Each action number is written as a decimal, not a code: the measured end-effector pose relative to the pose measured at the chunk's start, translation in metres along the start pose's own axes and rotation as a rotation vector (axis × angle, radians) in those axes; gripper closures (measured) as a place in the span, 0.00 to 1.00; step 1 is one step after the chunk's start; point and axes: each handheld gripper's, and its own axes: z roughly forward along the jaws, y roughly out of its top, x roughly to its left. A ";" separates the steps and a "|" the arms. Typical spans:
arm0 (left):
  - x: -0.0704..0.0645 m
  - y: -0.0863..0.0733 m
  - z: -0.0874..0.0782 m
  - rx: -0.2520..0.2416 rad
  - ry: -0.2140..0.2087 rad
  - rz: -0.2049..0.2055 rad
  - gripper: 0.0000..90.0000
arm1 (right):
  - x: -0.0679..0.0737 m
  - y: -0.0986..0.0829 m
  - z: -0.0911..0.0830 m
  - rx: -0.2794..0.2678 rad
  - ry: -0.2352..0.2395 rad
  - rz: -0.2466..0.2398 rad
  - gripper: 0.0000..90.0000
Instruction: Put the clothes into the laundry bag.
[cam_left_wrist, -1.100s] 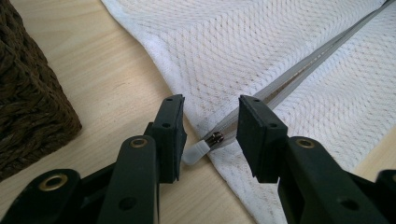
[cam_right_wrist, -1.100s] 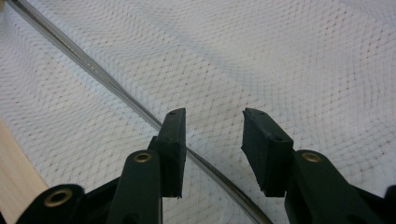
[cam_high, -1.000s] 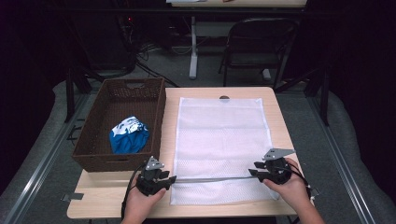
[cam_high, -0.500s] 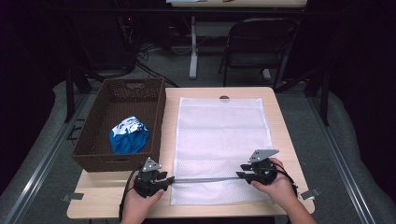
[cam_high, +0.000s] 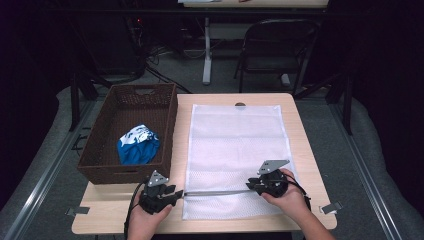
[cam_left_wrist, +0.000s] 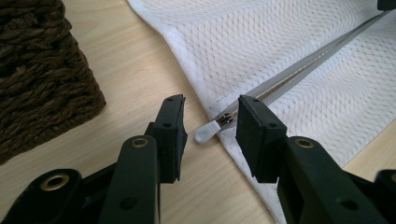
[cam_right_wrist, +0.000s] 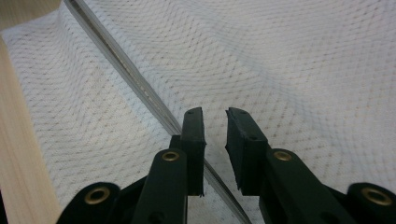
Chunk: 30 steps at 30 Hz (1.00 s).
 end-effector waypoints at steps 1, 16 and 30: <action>0.000 -0.001 -0.001 0.001 0.000 -0.002 0.69 | 0.000 0.000 0.002 0.006 0.005 -0.007 0.85; 0.000 -0.005 -0.002 0.007 0.007 -0.006 0.69 | 0.004 0.002 0.018 0.070 0.034 -0.064 0.85; -0.008 -0.006 0.003 0.019 -0.012 0.020 0.69 | 0.005 0.003 0.030 0.083 0.015 -0.087 0.84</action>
